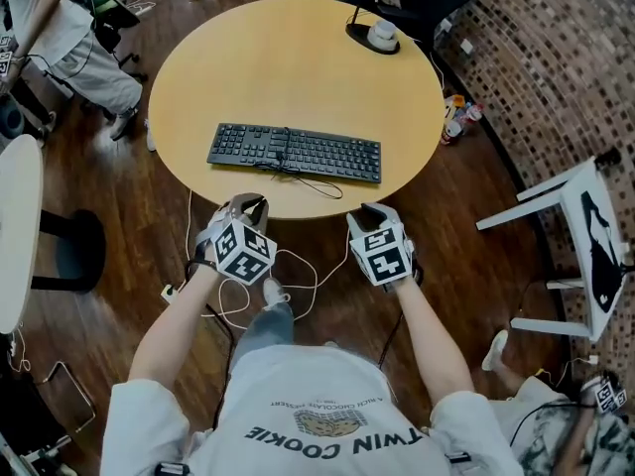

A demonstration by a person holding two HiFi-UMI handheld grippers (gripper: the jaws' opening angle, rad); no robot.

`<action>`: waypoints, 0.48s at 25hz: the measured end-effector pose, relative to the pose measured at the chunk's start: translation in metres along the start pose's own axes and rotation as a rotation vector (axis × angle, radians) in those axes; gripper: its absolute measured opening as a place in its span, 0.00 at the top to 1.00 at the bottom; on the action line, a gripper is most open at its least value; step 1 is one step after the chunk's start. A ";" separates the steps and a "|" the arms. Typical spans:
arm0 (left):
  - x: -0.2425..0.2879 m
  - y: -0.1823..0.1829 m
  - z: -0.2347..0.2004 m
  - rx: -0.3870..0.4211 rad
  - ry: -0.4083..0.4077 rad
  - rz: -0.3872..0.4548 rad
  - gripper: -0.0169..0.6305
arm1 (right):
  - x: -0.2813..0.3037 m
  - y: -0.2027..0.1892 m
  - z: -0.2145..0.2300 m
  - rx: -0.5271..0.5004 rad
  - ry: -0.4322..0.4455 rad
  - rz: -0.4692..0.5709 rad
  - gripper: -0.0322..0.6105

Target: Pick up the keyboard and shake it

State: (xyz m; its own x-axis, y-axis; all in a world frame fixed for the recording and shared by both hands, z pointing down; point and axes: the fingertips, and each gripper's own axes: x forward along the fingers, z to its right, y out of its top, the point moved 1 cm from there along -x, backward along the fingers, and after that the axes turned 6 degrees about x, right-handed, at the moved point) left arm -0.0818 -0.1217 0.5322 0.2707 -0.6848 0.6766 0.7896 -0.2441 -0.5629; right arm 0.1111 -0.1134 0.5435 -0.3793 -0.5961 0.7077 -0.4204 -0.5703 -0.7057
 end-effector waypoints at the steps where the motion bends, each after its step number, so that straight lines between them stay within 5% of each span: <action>1: -0.008 0.009 0.015 -0.032 0.002 0.013 0.96 | -0.011 -0.008 -0.005 0.021 0.013 0.017 0.79; 12: -0.098 0.086 0.155 -0.318 0.060 0.109 0.96 | -0.126 -0.073 -0.055 0.111 0.165 0.161 0.92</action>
State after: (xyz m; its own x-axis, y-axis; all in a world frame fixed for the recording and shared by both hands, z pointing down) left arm 0.0448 0.0308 0.4912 0.3035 -0.7556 0.5804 0.5439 -0.3627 -0.7567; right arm 0.1449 0.0345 0.5078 -0.5677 -0.5890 0.5751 -0.2535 -0.5396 -0.8029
